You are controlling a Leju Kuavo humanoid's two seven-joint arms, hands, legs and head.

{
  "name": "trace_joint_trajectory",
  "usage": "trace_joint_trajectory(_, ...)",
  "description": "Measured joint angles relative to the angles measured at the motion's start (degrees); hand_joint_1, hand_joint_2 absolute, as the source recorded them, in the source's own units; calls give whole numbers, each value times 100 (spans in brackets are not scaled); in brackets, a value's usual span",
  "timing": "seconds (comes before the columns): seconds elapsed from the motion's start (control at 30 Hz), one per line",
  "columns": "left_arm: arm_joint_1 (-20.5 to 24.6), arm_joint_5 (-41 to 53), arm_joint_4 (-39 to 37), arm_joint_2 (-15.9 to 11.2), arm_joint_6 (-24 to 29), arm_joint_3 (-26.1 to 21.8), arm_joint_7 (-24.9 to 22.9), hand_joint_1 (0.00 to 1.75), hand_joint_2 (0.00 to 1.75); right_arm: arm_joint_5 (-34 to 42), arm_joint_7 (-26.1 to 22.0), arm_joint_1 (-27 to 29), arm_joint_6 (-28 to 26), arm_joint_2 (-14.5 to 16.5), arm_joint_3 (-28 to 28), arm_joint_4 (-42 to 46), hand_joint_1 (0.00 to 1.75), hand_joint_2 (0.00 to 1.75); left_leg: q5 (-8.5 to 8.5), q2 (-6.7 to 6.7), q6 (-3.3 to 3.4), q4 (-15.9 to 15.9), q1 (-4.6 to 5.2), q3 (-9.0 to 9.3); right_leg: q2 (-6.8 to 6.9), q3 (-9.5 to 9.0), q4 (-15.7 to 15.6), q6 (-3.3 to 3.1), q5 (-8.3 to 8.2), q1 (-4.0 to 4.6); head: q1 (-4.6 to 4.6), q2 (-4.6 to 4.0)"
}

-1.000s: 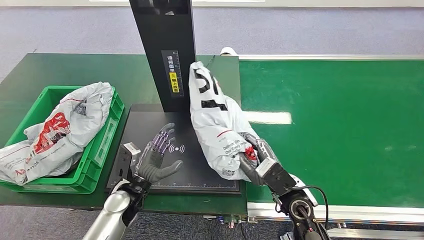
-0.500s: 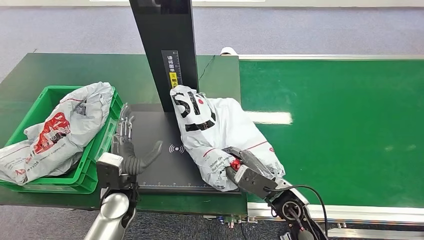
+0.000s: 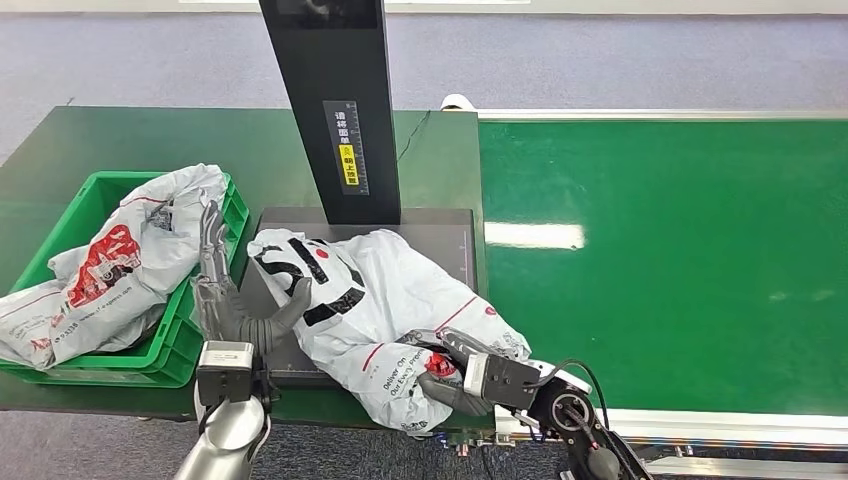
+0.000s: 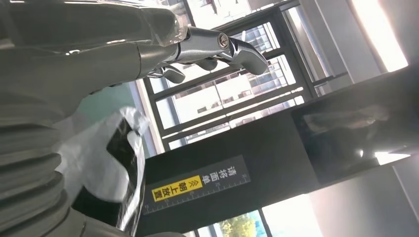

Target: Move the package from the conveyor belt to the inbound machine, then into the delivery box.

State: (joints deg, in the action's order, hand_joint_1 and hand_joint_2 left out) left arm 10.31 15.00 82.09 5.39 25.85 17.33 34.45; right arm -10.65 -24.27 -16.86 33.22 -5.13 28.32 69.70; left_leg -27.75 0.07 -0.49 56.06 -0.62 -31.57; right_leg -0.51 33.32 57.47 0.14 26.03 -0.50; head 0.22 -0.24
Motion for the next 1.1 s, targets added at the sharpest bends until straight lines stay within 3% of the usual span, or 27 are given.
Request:
trace_joint_trajectory(0.37, -9, -4, 41, -19, -1, 81, -33, 0, 175, 4, 20, -180, -60, -98, 264, -129, 170, 175, 0, 1, 0, 0, 0, 0, 0, 0, 0, 0, 0, 0, 0, 0)
trace_joint_trajectory(0.5, -42, -61, 155, -38, -201, 105, -116, 0, 175, -26, 161, -346, -317, -129, 397, -289, 1, 175, 0, 0, 0, 0, 0, 0, 0, -1, 0, 0, 0, 0, -1, 0)
trace_joint_trajectory(0.67, -116, 60, 254, -48, -359, 138, -191, 0, 175, -227, 406, -455, -985, -106, 451, -538, 0, 175, 0, 0, 0, 0, 0, 0, 0, -1, 0, 0, 0, 0, 0, 0)
trace_joint_trajectory(1.03, -165, 126, 280, -64, -414, 181, -231, 0, 175, -273, 456, -509, -1134, -56, 512, -788, 0, 175, 0, -1, 0, 0, 0, 0, 0, -1, 0, 0, 0, 0, -1, 0)
trace_joint_trajectory(1.1, -171, 209, 280, -72, -461, 185, -280, 0, 175, -283, 460, -518, -1198, -52, 514, -810, 0, 87, 0, -1, 0, 0, 0, 1, 0, -1, 0, 0, 0, 0, 0, 0)
